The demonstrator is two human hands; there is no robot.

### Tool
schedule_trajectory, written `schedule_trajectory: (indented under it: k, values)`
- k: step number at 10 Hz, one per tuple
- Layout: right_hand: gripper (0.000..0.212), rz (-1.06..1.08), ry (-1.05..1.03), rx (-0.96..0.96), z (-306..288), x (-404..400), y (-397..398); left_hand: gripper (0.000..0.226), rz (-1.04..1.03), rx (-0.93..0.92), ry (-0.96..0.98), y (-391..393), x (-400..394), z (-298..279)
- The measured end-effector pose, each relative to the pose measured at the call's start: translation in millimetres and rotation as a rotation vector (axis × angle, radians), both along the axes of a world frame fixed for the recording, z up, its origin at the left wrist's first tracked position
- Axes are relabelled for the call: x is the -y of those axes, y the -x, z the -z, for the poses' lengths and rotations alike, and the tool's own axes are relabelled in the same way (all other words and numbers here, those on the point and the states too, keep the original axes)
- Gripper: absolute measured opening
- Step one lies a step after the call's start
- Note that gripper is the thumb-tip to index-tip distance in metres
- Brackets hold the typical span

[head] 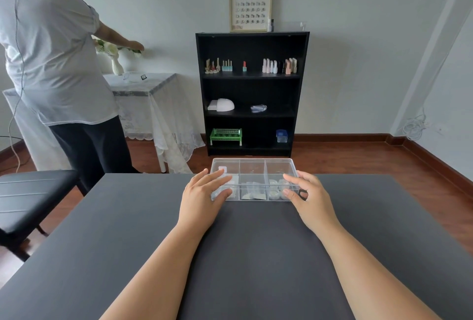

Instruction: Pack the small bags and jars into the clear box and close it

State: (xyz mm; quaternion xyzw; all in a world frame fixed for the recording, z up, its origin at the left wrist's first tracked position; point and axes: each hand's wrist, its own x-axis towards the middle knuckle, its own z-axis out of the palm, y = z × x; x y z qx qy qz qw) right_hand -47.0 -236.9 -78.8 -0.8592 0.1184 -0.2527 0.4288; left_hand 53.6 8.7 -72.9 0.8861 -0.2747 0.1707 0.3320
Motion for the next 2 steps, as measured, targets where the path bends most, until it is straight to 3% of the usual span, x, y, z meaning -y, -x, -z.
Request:
schedule_trajectory:
  k: [2]
  values:
    - [0.037, 0.001, -0.013, 0.017, -1.0, -1.0, 1.2, 0.034, 0.006, 0.05, -0.007, 3.1, 0.8, 1.8]
